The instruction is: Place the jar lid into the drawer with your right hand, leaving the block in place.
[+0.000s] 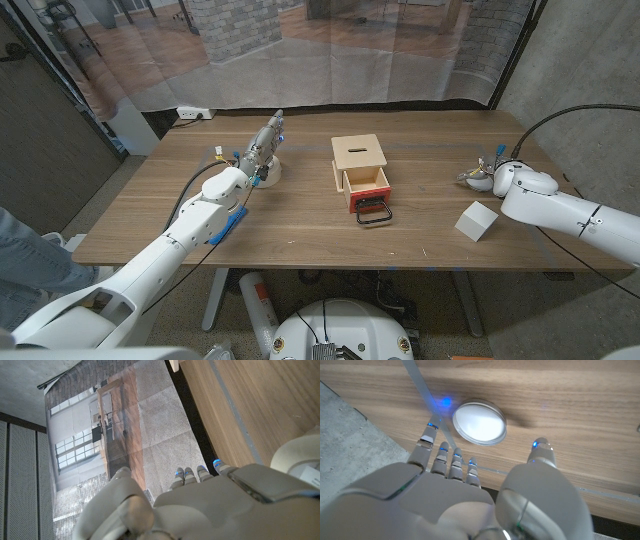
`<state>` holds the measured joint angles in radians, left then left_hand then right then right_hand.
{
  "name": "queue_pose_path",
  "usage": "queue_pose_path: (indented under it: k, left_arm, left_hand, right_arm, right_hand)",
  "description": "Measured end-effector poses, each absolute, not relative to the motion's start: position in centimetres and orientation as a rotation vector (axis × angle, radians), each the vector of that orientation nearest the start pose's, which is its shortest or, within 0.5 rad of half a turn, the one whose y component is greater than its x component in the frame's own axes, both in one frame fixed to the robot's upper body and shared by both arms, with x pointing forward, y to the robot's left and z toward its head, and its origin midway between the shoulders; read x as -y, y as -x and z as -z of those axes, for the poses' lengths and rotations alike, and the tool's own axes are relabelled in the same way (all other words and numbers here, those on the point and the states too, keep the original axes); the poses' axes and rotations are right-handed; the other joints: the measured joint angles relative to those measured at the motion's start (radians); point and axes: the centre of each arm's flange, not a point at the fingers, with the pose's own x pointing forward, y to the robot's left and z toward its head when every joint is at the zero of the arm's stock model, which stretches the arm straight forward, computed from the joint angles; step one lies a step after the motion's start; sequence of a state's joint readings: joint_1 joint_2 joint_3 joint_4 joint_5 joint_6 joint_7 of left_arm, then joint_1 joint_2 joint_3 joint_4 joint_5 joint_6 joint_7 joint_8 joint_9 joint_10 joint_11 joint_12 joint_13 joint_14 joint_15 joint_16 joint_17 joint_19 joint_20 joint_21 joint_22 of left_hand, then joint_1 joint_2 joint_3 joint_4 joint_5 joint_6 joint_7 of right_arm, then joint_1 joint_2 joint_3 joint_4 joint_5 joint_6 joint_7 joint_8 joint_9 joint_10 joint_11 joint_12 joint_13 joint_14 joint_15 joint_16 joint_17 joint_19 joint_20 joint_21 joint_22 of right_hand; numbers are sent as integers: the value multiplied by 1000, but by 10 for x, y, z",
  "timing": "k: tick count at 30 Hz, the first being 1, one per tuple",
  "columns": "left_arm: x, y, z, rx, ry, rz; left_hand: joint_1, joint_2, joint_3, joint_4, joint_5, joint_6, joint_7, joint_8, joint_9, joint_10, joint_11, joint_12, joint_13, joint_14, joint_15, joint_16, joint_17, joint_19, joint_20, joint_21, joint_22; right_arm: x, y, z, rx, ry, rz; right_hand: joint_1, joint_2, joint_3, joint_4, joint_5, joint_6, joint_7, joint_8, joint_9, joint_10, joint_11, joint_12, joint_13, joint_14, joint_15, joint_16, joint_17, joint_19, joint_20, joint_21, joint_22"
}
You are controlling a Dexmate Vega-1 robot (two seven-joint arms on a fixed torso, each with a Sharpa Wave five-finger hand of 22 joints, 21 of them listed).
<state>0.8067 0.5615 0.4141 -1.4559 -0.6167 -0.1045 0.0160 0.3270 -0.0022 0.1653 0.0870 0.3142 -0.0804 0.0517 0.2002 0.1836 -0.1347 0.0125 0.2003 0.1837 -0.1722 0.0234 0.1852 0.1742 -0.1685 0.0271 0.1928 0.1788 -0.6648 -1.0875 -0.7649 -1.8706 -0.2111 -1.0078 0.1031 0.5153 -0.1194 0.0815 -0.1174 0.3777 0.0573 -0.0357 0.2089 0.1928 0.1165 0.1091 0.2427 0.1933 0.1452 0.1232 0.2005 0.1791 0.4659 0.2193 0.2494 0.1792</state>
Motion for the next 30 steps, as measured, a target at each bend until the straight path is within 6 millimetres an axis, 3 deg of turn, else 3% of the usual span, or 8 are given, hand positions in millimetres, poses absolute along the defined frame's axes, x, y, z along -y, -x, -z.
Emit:
queue_pose_path:
  k: [18, 30]
  left_arm:
    - [-256, -643, -2, 536, -55, 258]
    - [-257, -644, -1, 534, -54, 255]
  left_hand:
    - [0, 0, -4, -4, 0, 0, 0, 0, 0, 0, 0, 0, 0, 0, 0, 0, 0, 0, 0, 0, 0]
    - [0, 0, -4, -4, -4, 4, -4, 0, 0, 0, 0, 0, 0, 0, 0, 0, 0, 0, 0, 0, 0]
  right_arm:
    - [398, -602, 19, -240, 1332, 322]
    - [400, -606, 24, -261, 1330, 328]
  right_hand:
    - [43, 43, 15, -15, 8, 22, -22, 6, 5, 32, -15, 16, 5, 52, -24, 8, 5, 51, -6, 0, 0]
    - [55, 55, 19, -11, -1, 51, -32, 13, 5, 61, -25, 24, 10, 84, -45, 8, 5, 82, -3, 0, 0]
